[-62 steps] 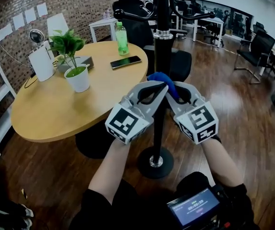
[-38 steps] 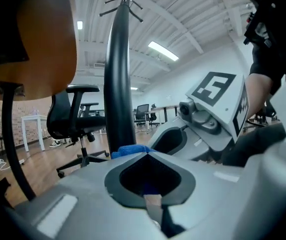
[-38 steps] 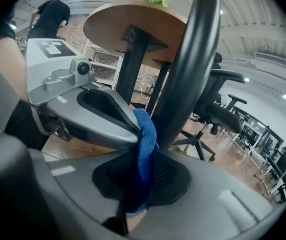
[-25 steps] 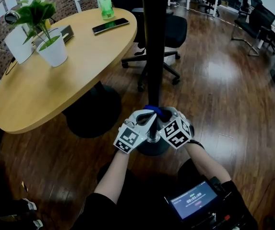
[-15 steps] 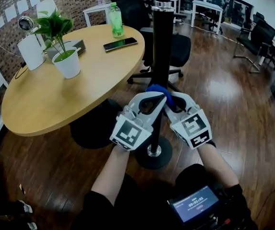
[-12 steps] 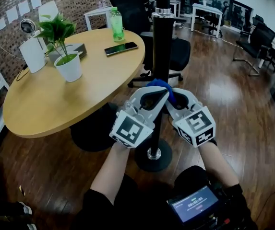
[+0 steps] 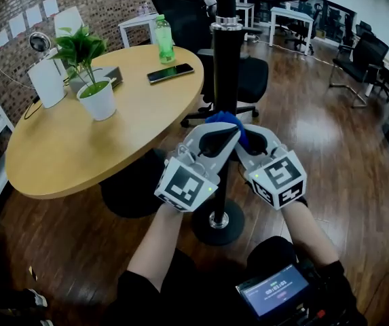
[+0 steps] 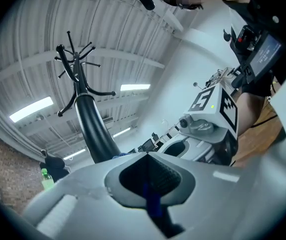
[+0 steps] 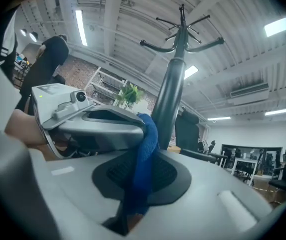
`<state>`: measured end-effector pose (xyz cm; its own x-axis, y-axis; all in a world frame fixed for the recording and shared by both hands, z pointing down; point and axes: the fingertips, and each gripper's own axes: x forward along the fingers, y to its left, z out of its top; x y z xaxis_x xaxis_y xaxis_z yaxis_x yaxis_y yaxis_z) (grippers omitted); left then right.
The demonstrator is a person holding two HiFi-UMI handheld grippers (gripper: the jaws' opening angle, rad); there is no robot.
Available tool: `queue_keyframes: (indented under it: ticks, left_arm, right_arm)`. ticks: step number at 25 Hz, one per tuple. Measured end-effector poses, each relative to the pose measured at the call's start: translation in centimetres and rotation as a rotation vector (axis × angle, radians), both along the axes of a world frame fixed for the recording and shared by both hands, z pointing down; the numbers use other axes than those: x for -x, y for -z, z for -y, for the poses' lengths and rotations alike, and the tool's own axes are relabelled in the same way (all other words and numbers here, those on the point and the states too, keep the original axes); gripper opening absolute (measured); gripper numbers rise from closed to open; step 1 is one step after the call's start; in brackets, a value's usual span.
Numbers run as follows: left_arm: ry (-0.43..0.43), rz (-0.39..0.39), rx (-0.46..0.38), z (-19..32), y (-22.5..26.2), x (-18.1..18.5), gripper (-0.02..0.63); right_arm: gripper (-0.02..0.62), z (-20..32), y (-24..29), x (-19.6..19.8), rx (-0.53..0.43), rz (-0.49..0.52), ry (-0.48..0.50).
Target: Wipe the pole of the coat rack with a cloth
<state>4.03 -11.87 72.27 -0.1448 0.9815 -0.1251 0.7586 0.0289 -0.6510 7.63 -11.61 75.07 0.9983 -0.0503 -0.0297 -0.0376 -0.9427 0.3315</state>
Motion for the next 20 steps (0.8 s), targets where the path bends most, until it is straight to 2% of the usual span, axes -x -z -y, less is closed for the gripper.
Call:
queue_keyframes:
  ticks: [7,12,16,18,20]
  left_arm:
    - [0.001,0.119,-0.075,0.3,-9.3,-1.2,0.003]
    - [0.058,0.223,-0.262,0.3,-19.6,-1.9,0.003]
    - [0.099,0.332,-0.403,0.3,-28.0,-2.6,0.003]
    - [0.106,0.368,-0.477,1.2,-31.5,-1.7,0.003]
    - [0.107,0.39,-0.511,1.6,-33.6,-1.3,0.003]
  right_arm:
    - [0.052,0.3,-9.8,-1.0,-0.023,0.17,0.005]
    - [0.052,0.6,-19.7,-1.1,-0.014,0.366,-0.021]
    - [0.052,0.6,-27.7,-1.1,-0.05,0.521,-0.043]
    - [0.052,1.5,-31.0,0.0,-0.074,0.582,-0.05]
    - [0.052,1.7,-32.8,0.7,-0.103,0.605,-0.057]
